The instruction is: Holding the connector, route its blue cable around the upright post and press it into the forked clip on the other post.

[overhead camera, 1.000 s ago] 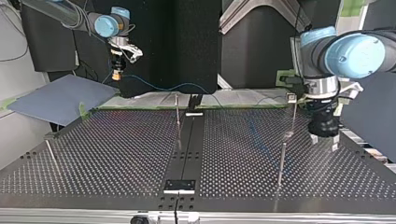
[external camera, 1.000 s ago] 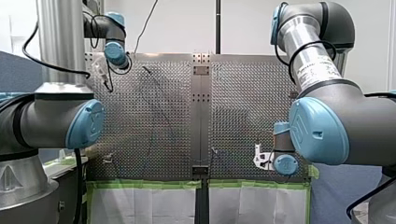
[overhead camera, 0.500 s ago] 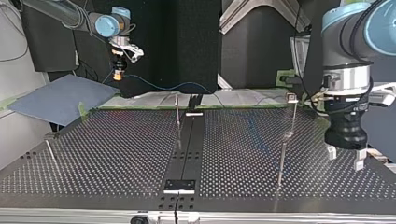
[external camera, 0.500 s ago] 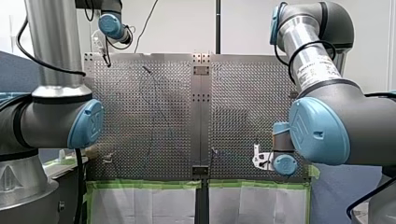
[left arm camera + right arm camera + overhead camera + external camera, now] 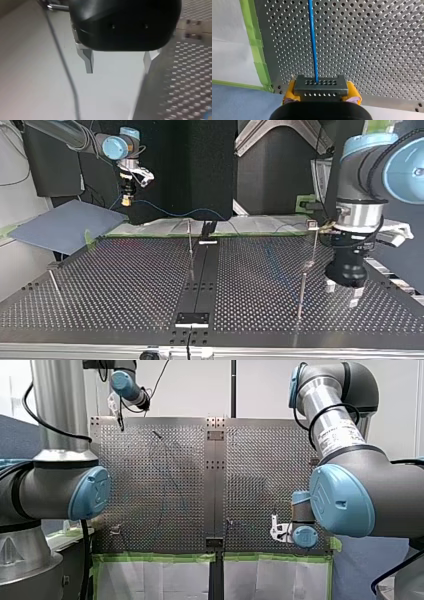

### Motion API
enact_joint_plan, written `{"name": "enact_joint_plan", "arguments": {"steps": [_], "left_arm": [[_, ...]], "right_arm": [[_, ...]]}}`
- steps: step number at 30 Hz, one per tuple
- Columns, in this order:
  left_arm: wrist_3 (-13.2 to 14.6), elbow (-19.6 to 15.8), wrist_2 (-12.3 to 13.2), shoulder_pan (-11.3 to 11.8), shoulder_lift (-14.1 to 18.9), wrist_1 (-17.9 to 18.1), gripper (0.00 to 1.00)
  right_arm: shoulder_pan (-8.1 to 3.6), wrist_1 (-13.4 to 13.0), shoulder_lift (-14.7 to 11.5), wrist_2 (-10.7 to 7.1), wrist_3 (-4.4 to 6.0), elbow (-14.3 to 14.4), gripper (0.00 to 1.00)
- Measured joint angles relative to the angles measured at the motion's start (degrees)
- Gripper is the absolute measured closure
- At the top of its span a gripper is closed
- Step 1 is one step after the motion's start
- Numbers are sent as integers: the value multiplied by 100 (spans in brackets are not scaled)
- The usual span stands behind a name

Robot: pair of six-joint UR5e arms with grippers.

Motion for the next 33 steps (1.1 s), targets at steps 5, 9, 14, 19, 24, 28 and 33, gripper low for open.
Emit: {"name": "enact_joint_plan", "arguments": {"steps": [5, 9, 14, 19, 24, 28, 33], "left_arm": [[27, 3, -136, -107, -127, -226, 0], [38, 5, -157, -184, -145, -436, 0], [46, 6, -140, -256, -146, -690, 0], [48, 6, -28, -313, -148, -1000, 0], [48, 27, 81, -329, -148, -1237, 0], [43, 70, 97, -328, -148, -1426, 0], [32, 92, 102, -313, -148, -1613, 0]], "right_arm": [[0, 0, 7, 0, -1, 0, 100], [1, -1, 11, 0, -2, 0, 100], [-4, 0, 17, 0, -2, 0, 100], [-5, 0, 18, 0, -2, 0, 100], [-5, 0, 19, -1, -1, 0, 100], [-4, 1, 18, -3, -1, 0, 100], [-2, 7, 21, -6, -1, 1, 100]]}}
